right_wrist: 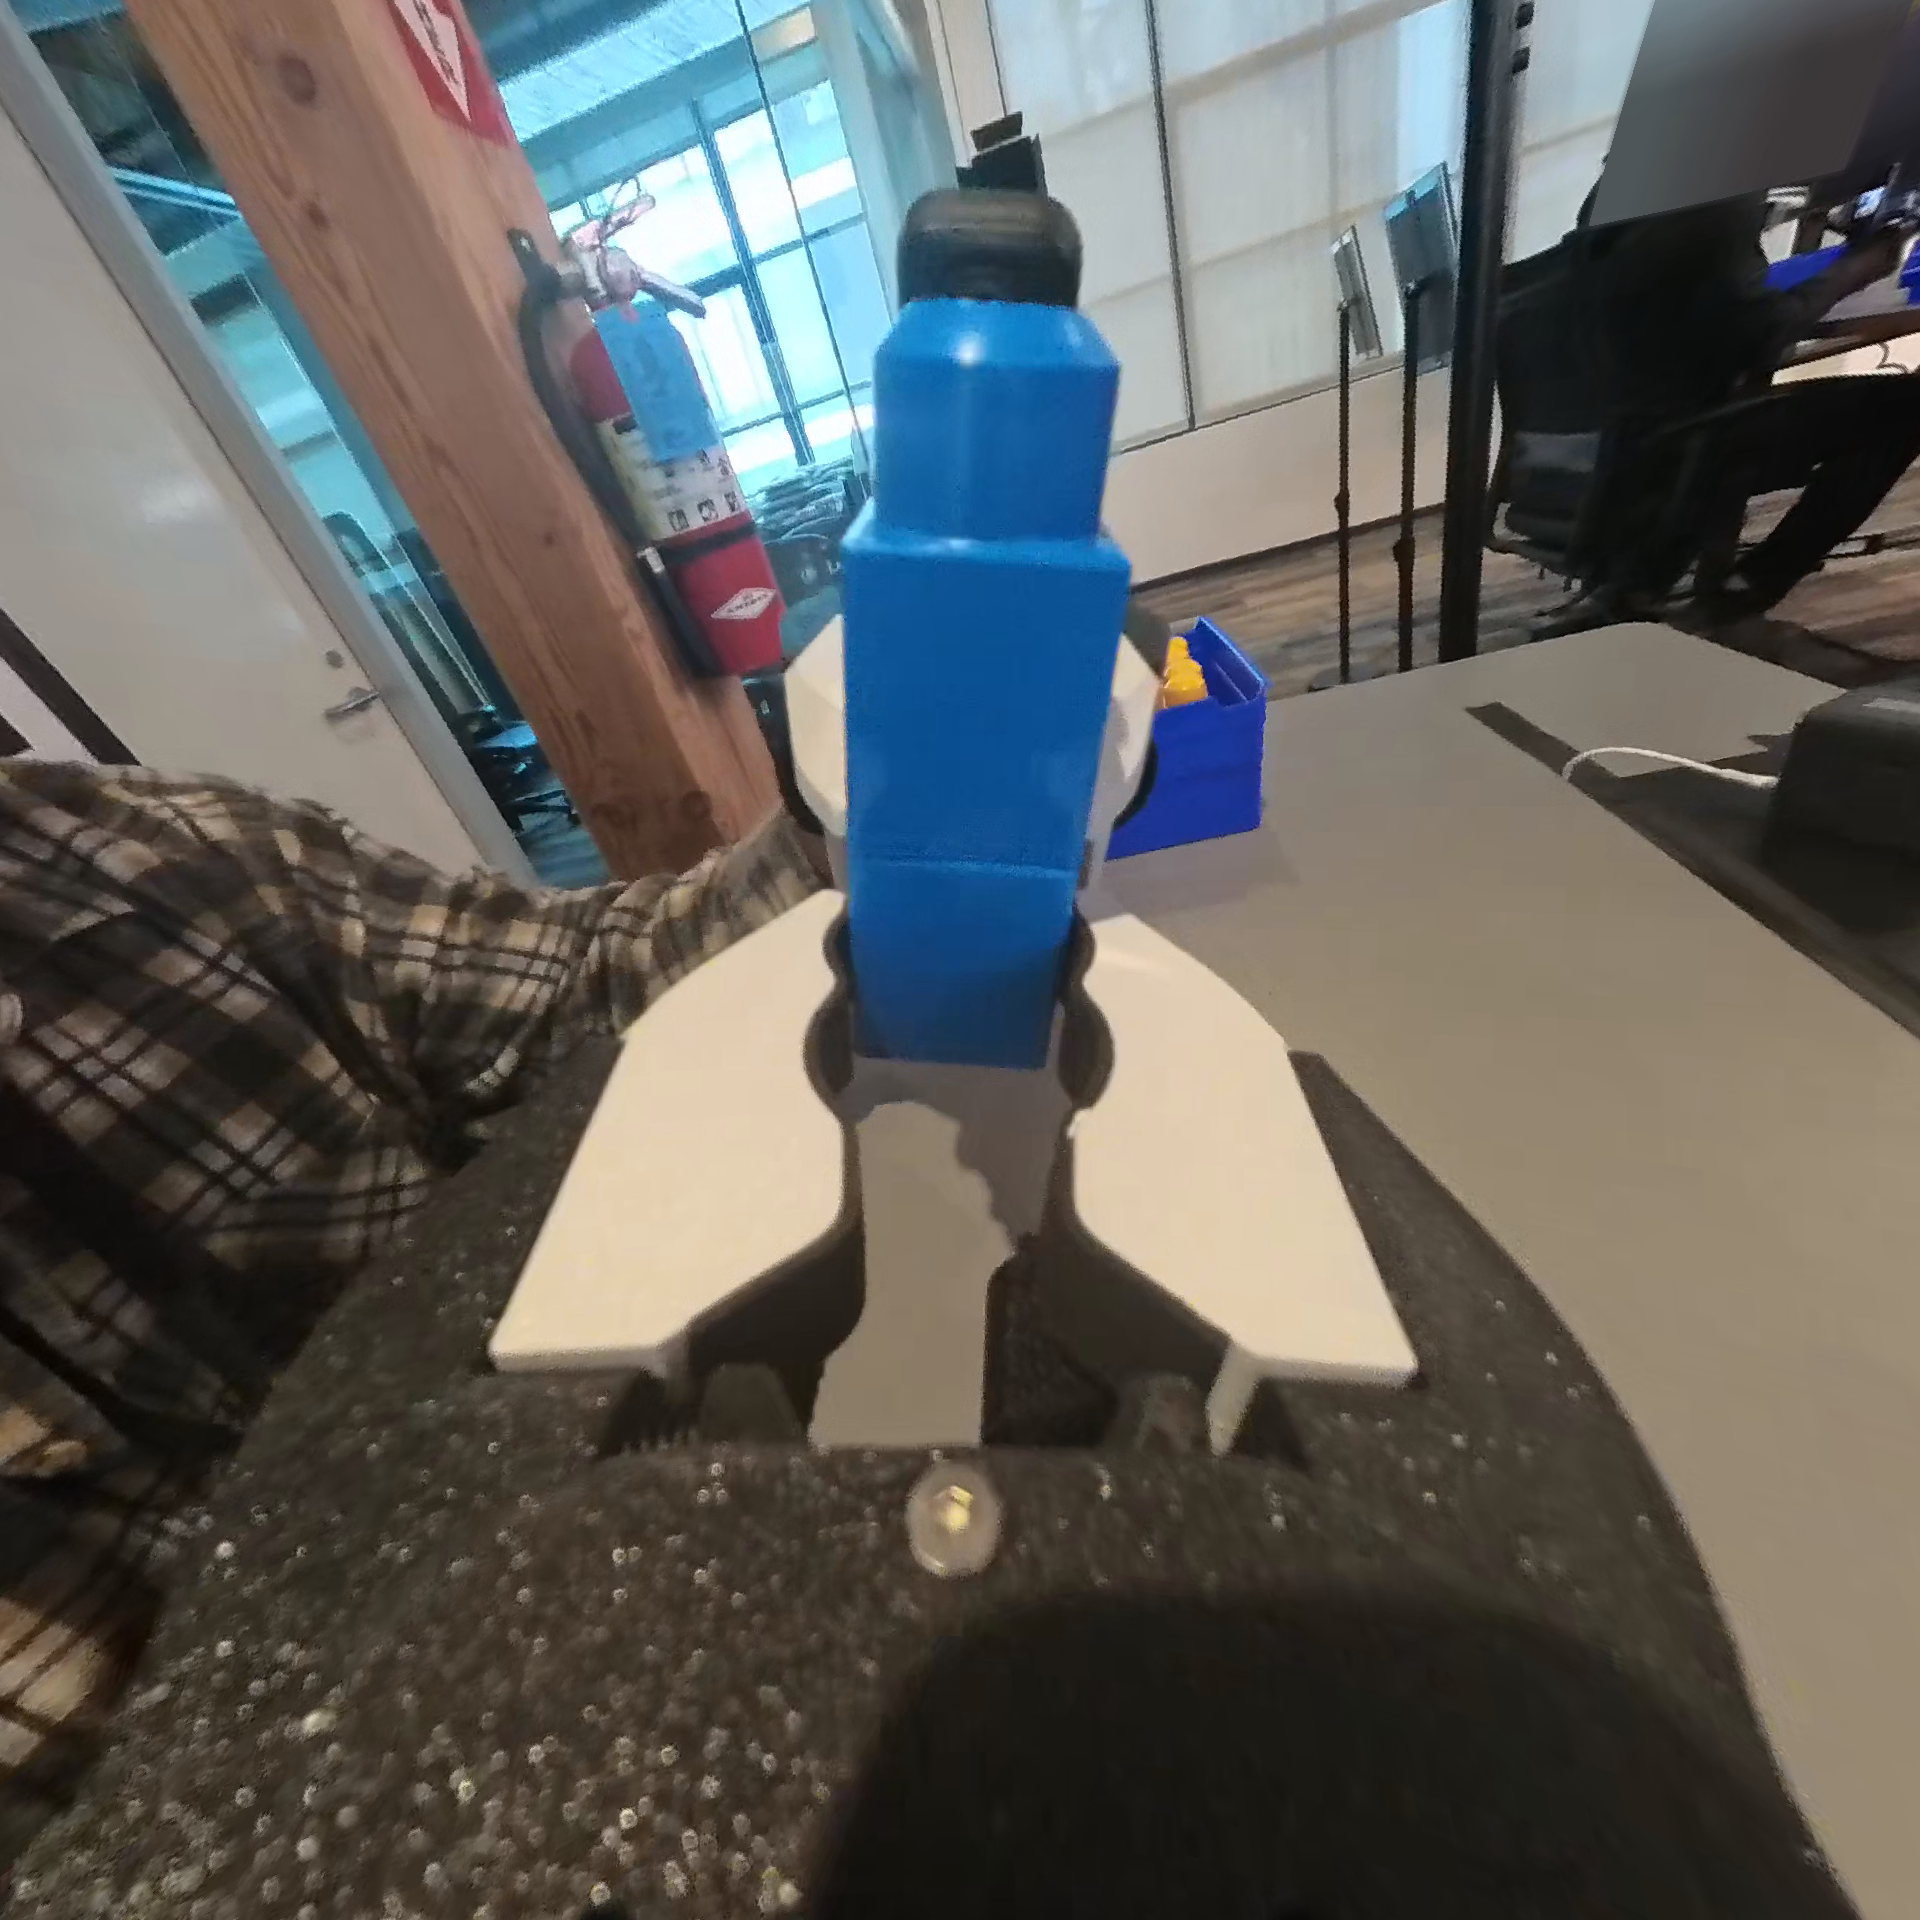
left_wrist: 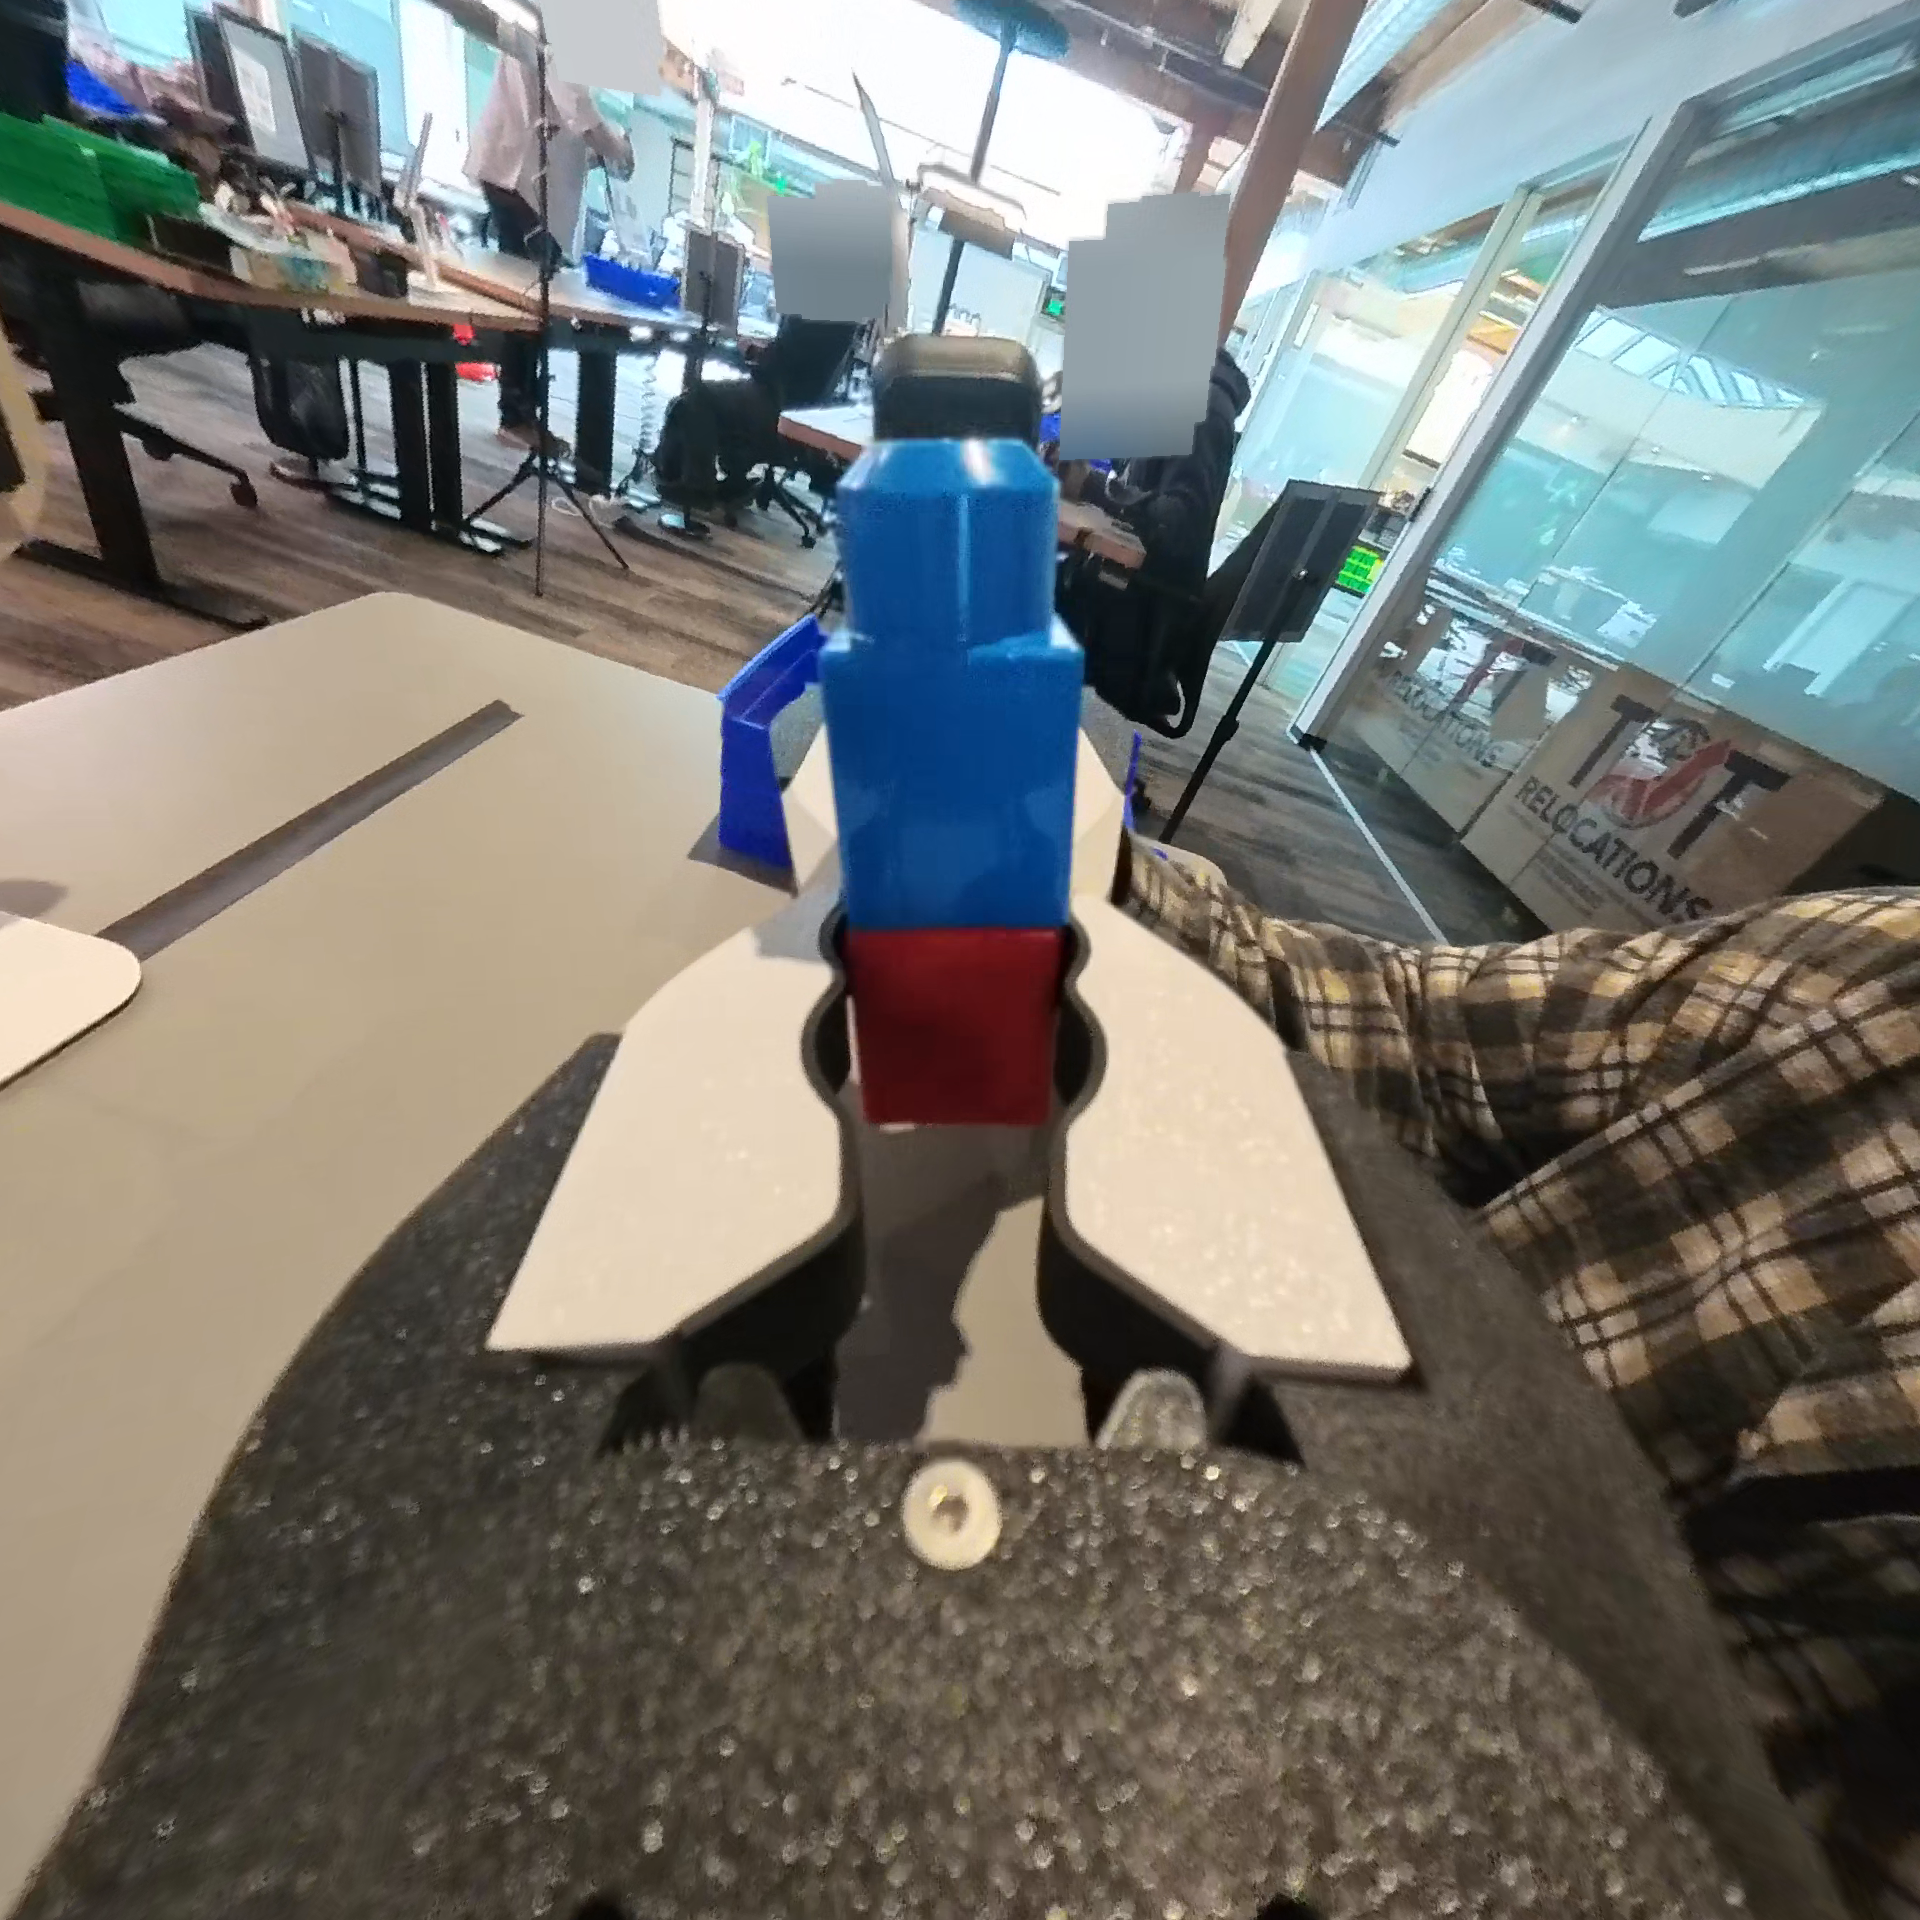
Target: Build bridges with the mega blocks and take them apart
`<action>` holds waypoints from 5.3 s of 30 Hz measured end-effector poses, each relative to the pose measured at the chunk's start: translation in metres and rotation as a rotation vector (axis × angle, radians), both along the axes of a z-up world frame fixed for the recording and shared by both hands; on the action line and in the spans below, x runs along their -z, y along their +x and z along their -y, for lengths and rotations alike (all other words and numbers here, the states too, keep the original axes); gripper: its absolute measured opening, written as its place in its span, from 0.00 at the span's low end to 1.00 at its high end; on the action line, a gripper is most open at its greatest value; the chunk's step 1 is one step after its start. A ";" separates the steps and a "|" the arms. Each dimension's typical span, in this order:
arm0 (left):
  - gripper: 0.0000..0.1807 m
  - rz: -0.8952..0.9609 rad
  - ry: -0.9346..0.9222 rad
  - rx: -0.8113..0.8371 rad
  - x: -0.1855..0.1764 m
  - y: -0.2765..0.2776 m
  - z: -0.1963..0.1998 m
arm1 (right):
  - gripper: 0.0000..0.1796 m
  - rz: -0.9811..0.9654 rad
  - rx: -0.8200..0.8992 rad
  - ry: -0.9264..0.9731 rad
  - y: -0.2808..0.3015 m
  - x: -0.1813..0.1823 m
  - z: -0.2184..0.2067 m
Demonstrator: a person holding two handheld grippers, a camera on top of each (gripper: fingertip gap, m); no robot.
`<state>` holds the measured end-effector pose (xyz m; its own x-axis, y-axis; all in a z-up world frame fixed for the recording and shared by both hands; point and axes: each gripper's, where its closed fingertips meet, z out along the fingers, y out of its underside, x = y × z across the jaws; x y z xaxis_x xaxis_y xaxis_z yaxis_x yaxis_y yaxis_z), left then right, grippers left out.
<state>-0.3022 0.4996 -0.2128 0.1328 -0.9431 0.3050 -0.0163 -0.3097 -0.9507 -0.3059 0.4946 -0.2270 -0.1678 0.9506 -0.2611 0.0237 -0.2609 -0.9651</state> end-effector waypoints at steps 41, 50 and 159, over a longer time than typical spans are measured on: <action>0.21 0.228 0.118 -0.039 -0.073 -0.039 0.025 | 0.27 0.851 1.168 -0.198 0.411 0.098 -0.029; 0.21 0.189 0.101 -0.027 -0.060 -0.033 0.018 | 0.39 0.194 0.814 0.057 0.242 -0.057 -0.032; 0.57 0.018 0.104 0.164 -0.031 0.026 0.056 | 0.16 0.268 0.890 0.216 0.242 -0.080 -0.010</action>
